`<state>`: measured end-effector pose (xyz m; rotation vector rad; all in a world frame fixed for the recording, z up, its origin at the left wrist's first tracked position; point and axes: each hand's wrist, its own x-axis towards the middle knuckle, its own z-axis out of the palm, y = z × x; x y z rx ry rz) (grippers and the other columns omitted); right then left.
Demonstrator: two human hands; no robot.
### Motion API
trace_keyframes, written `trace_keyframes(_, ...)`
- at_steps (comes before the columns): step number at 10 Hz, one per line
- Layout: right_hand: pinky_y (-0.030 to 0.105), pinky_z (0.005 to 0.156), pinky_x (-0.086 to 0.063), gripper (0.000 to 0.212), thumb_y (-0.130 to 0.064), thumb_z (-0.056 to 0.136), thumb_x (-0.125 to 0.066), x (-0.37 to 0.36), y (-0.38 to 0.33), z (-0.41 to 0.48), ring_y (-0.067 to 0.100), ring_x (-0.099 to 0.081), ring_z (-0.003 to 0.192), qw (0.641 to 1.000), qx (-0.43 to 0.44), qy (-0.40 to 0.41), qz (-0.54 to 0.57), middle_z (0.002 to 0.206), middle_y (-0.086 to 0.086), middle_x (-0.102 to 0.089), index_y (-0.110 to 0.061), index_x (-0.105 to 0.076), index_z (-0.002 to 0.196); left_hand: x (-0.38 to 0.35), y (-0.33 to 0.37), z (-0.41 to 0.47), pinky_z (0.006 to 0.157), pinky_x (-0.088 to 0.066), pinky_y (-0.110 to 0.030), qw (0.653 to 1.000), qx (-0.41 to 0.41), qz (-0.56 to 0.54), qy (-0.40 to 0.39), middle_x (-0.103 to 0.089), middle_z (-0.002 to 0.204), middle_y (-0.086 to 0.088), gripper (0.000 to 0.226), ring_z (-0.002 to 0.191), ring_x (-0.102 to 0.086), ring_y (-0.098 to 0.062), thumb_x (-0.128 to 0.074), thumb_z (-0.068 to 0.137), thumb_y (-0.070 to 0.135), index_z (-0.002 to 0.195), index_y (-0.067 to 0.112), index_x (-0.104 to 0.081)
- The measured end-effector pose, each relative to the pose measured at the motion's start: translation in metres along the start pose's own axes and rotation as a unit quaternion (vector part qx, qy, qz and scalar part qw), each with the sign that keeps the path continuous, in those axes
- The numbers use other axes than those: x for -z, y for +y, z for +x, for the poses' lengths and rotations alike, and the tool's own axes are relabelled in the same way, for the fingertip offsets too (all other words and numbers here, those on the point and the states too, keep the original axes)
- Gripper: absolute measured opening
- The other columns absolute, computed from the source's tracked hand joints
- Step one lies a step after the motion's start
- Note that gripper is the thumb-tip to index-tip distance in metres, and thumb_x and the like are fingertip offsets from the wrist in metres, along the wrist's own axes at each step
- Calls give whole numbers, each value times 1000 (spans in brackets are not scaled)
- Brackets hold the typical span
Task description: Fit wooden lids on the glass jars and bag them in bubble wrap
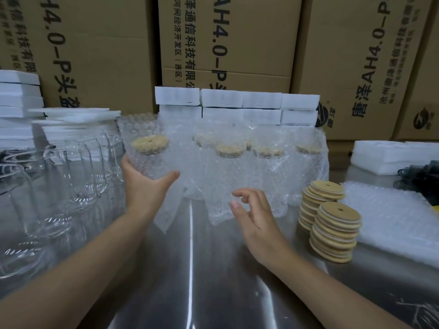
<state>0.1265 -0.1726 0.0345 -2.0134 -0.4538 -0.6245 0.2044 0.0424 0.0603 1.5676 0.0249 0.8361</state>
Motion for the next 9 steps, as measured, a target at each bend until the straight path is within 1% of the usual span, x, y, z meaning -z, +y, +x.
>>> trace_keyframes(1,34,103,-38,37,-57,90,-39,-1,4,3,-2,-39,116,1000,-5,-11,-11,116,-22,-40,-31,-49,115,-12,-11,4,102,-35,-30,999,23,2,-44,-43,140,2,116,123,-46,-16,-92,59,30,149,22,-19)
trace_keyframes(2,33,103,-38,37,-56,92,-40,-1,7,5,-4,-40,116,1000,-12,-16,-12,116,-22,-41,-31,-51,117,-34,-14,-1,114,-32,-42,996,13,7,-87,-36,151,-4,118,135,-40,-21,-92,60,31,151,22,-15)
trace_keyframes(3,28,103,-38,39,-55,87,-39,-2,8,6,-7,-38,115,1000,-15,-23,-16,117,-25,-39,-33,-51,117,-51,-12,-4,115,-32,-45,995,-7,1,-101,-35,151,-7,114,137,-38,-23,-90,64,25,150,17,-15)
trace_keyframes(4,26,103,-38,31,-56,85,-40,-3,9,6,-10,-37,115,999,-16,-34,-10,116,-27,-38,-41,-46,112,-56,-13,-2,112,-35,-40,994,-6,-5,-106,-39,146,-6,110,132,-43,-20,-89,66,24,148,13,-17)
trace_keyframes(5,24,102,-37,27,-56,87,-42,-4,10,5,-11,-36,114,999,-17,-43,-12,116,-28,-38,-43,-46,111,-54,-16,0,112,-36,-39,994,-2,-5,-107,-41,144,-5,109,130,-44,-19,-89,66,24,148,13,-18)
trace_keyframes(6,23,101,-37,23,-49,93,-46,-3,11,4,-10,-37,115,999,-10,-48,-11,117,-26,-39,-39,-48,113,-54,-16,-1,114,-33,-41,993,4,11,-116,-37,148,-7,110,134,-39,-21,-89,67,27,150,13,-17)
trace_keyframes(7,19,98,-37,20,-44,95,-48,0,9,3,-9,-39,113,999,-20,-44,-16,118,-24,-39,-36,-50,114,-52,-13,-2,113,-32,-39,991,15,23,-135,-34,150,-6,113,136,-37,-21,-88,68,31,151,15,-14)
trace_keyframes(8,9,91,-35,18,-42,95,-49,2,12,1,-9,-41,109,999,-29,-37,-20,117,-25,-41,-35,-52,111,-52,-13,-4,109,-33,-32,989,23,26,-141,-33,151,-5,113,133,-38,-17,-88,68,31,152,15,-13)
trace_keyframes(9,8,83,-34,6,-36,95,-54,6,10,0,-4,-46,103,998,-36,-40,-32,107,-22,-49,-34,-56,100,-47,-2,-12,118,-20,-38,993,9,27,-118,-16,160,-6,120,146,-20,-21,-86,70,31,154,19,-1)
